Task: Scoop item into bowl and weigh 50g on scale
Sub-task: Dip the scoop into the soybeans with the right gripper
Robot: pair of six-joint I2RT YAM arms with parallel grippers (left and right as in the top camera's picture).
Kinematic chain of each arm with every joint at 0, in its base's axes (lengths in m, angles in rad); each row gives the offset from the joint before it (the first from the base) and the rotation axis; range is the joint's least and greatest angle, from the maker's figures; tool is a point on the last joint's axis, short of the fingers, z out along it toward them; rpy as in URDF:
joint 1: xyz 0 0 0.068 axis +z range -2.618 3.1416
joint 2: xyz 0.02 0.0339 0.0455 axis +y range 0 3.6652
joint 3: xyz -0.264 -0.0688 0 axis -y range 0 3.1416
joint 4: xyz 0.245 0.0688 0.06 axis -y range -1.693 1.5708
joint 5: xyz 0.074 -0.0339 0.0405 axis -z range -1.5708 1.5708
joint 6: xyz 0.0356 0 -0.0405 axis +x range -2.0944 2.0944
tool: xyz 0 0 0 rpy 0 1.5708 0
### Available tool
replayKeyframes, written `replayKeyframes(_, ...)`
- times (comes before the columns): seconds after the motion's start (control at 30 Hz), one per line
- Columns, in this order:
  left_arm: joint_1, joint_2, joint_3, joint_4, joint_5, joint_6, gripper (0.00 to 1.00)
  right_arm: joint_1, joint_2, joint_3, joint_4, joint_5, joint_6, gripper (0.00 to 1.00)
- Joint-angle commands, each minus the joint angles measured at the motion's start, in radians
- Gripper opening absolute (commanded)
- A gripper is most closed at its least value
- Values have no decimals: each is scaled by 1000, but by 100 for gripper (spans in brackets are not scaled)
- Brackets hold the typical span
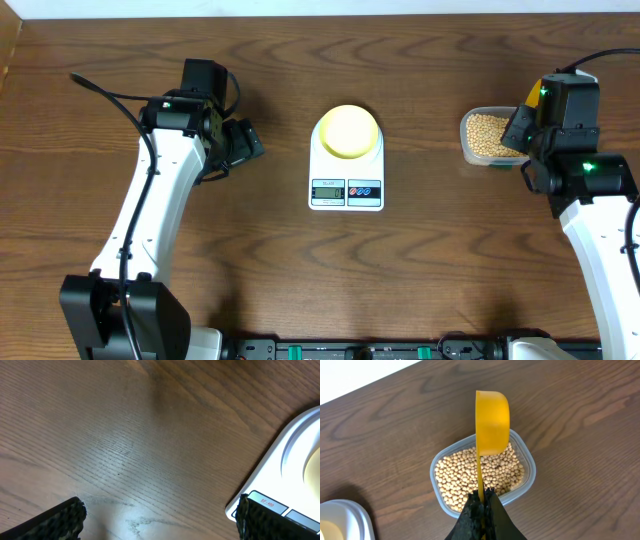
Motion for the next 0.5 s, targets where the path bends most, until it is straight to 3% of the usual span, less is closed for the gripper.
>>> replayKeyframes(0.0,3,2,7,-2,-13,-10,98,-6,6,11,-1,-33,-5,1)
replayKeyframes(0.13,3,2,7,-2,-13,-10,98,-6,6,11,-32,-125,-5,1)
replayKeyframes(0.47,3,2,7,-2,-13,-10,98,-6,4,11,-163,-62,-6,1)
